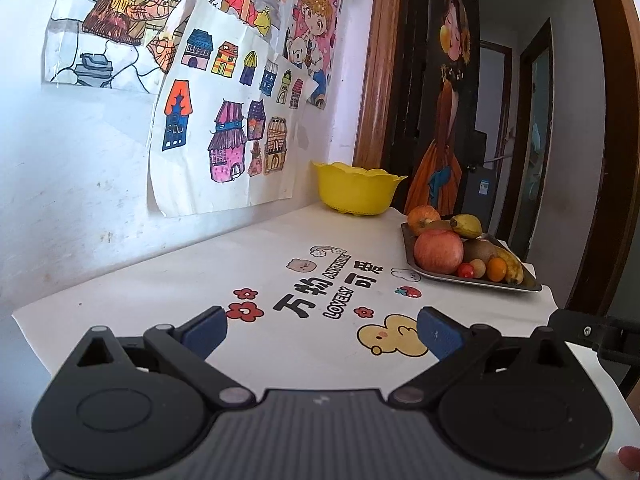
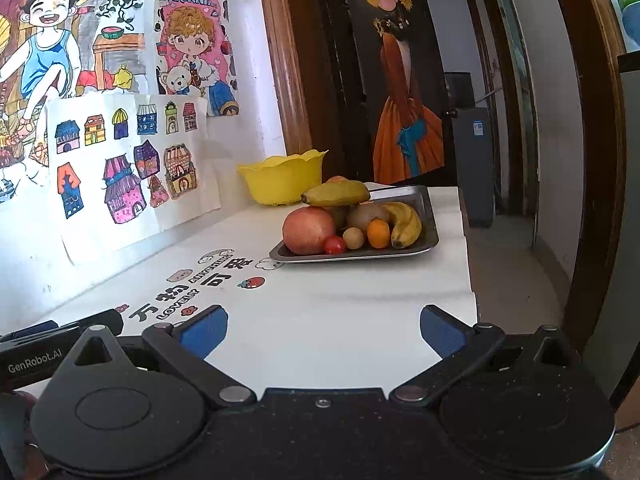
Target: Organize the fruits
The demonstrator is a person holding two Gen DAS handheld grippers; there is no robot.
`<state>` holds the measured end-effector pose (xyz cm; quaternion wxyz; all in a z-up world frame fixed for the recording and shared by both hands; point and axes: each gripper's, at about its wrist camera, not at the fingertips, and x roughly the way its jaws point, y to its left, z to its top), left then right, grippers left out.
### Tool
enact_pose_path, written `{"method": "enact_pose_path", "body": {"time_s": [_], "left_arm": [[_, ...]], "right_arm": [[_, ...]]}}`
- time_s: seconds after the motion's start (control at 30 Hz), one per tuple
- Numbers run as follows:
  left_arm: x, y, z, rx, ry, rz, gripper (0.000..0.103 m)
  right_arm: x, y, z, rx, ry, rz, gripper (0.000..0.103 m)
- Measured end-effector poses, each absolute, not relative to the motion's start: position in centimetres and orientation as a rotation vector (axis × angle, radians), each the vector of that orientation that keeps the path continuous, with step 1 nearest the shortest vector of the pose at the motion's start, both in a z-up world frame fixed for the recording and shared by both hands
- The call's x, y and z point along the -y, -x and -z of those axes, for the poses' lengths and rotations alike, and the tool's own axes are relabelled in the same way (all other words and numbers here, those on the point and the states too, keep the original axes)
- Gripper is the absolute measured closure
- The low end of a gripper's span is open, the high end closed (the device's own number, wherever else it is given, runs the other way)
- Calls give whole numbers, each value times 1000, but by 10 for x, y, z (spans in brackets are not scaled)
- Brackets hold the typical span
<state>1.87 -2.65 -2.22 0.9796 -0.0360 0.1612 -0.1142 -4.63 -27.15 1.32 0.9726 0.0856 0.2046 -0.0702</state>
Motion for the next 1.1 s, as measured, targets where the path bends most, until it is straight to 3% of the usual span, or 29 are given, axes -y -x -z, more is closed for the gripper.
{"method": "enact_pose_path", "body": {"time_s": [1.1], "left_arm": [[25, -19, 23, -331, 71, 216, 0]], "right_arm": [[274, 44, -11, -429, -184, 155, 1]]}}
